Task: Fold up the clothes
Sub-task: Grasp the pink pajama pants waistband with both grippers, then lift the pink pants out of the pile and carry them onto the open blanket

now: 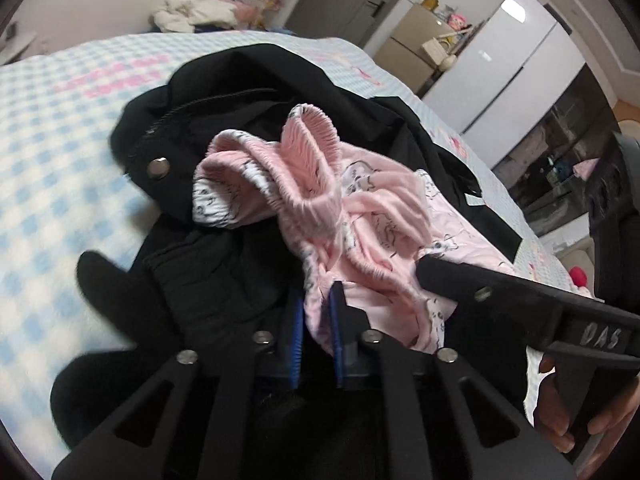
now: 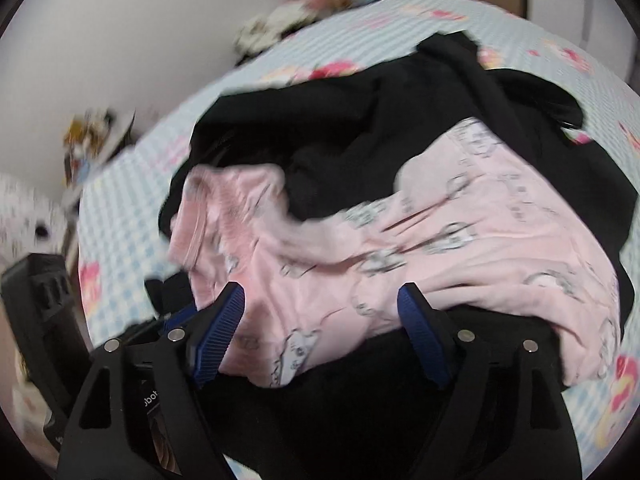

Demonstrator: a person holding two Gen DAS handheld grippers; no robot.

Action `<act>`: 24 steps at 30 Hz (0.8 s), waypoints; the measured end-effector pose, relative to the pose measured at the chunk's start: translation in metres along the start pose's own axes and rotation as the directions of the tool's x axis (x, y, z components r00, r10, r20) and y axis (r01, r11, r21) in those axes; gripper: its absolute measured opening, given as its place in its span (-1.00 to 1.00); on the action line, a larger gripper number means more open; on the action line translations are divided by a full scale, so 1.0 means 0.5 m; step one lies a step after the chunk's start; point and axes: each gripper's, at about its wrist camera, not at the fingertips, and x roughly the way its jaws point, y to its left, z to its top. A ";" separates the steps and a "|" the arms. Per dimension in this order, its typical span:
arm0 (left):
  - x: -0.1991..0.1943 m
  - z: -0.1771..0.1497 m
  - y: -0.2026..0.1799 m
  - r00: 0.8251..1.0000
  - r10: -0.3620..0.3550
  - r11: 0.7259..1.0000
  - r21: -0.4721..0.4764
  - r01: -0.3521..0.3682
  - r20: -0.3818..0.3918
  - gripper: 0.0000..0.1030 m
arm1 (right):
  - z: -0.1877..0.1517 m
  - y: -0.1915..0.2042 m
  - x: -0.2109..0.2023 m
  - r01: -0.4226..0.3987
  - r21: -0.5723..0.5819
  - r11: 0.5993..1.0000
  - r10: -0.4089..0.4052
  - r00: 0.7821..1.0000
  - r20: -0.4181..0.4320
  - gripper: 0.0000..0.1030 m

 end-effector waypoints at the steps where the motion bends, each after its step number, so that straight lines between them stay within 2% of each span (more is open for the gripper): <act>1: -0.004 -0.005 0.001 1.000 0.005 1.000 -0.010 -0.005 0.003 -0.83 | -0.003 0.009 0.010 0.011 -0.024 1.000 -0.011 1.000 -0.021 0.56; 2: -0.006 -0.009 -0.002 1.000 0.011 1.000 -0.005 -0.011 0.003 -0.84 | -0.007 0.016 0.020 0.029 -0.045 0.999 -0.031 0.999 -0.034 0.57; 4: -0.010 -0.011 -0.008 1.000 -0.002 1.000 0.011 0.002 -0.003 -0.85 | -0.011 0.023 0.027 0.047 -0.048 0.998 -0.050 0.998 -0.047 0.41; 5: -0.012 -0.011 -0.012 1.000 -0.009 1.000 0.019 0.010 -0.007 -0.86 | -0.014 0.025 0.029 0.083 -0.056 0.995 -0.086 0.995 -0.046 -0.11; 6: -0.014 -0.012 -0.015 1.000 -0.017 0.999 0.027 0.018 -0.010 -0.86 | -0.018 0.027 0.030 0.144 -0.075 0.987 -0.147 0.988 -0.039 -0.49; 8: -0.028 -0.012 -0.039 0.999 -0.041 0.997 0.064 0.042 -0.015 -0.87 | -0.030 0.023 0.017 0.176 -0.082 0.981 -0.178 0.984 -0.018 -0.83; 9: -0.035 -0.013 -0.052 0.998 -0.053 0.995 0.084 0.054 -0.017 -0.87 | -0.037 0.019 0.008 0.179 -0.081 0.981 -0.180 0.984 -0.007 -0.89; 11: -0.055 -0.019 -0.084 0.995 -0.095 0.988 0.118 0.097 -0.027 -0.87 | -0.053 0.005 -0.019 0.170 -0.053 0.984 -0.169 0.985 0.011 -0.90; 14: -0.089 -0.041 -0.135 0.986 -0.161 0.974 0.157 0.166 -0.044 -0.87 | -0.088 -0.014 -0.073 0.086 0.007 0.996 -0.086 0.996 0.030 -0.89; 15: -0.099 -0.052 -0.158 0.983 -0.180 0.967 0.174 0.185 -0.048 -0.87 | -0.105 -0.015 -0.092 0.052 0.016 0.999 -0.052 0.998 0.035 -0.84; 17: -0.123 -0.078 -0.199 0.979 -0.195 0.954 0.220 0.202 -0.054 -0.89 | -0.149 -0.018 -0.139 0.023 0.014 1.000 -0.023 0.998 0.059 -0.59; 19: -0.138 -0.105 -0.229 0.974 -0.215 0.945 0.237 0.225 -0.071 -0.89 | -0.199 -0.026 -0.182 0.000 0.020 1.000 -0.001 0.997 0.074 -0.56; 20: -0.145 -0.119 -0.243 0.971 -0.225 0.940 0.244 0.238 -0.080 -0.89 | -0.219 -0.038 -0.200 -0.019 0.039 0.999 0.017 0.997 0.074 -0.50; 23: -0.163 -0.170 -0.283 0.964 -0.246 0.930 0.255 0.264 -0.101 -0.89 | -0.275 -0.081 -0.239 -0.063 0.130 0.990 0.053 0.996 0.076 -0.13; 24: -0.172 -0.188 -0.284 0.960 -0.258 0.928 0.249 0.277 -0.108 -0.89 | -0.293 -0.094 -0.250 -0.074 0.159 0.985 0.062 0.995 0.075 -0.11</act>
